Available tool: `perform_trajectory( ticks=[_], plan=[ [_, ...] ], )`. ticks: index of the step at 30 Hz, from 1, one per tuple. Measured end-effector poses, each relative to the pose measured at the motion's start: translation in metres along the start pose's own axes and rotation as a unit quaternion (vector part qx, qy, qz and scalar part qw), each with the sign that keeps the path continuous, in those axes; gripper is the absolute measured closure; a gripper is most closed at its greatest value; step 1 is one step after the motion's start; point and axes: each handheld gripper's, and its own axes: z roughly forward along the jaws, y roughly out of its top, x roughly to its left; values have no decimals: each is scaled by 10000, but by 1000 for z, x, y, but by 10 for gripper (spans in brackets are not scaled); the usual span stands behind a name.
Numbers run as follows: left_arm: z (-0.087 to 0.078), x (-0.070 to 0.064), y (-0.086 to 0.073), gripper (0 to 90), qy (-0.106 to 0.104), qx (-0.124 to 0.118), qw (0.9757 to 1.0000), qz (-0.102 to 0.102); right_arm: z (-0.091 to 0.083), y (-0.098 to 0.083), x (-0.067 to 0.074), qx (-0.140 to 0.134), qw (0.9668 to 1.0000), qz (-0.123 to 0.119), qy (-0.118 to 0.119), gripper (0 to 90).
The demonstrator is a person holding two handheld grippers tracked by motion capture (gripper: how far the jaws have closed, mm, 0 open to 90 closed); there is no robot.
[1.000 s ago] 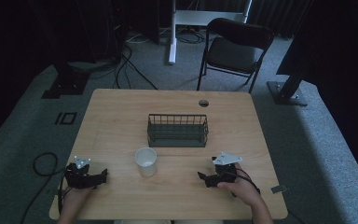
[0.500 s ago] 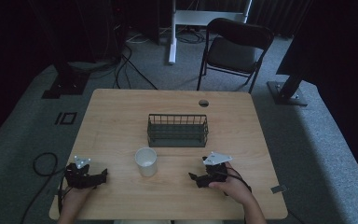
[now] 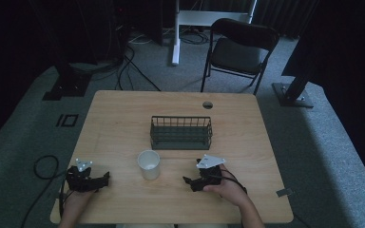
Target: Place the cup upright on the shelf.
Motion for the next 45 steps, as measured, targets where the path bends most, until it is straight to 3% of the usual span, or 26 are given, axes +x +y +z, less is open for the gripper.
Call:
perform_trajectory(
  ticks=[20, 45],
  plan=[
    [0, 0, 0, 7, -1, -1, 10000, 0, 22, 32, 27, -451, 9974, -315, 455, 115],
    [0, 0, 0, 7, -1, -4, 10000, -4, 51, 60, 47, -666, 9937, -531, 728, 130]
  ],
)
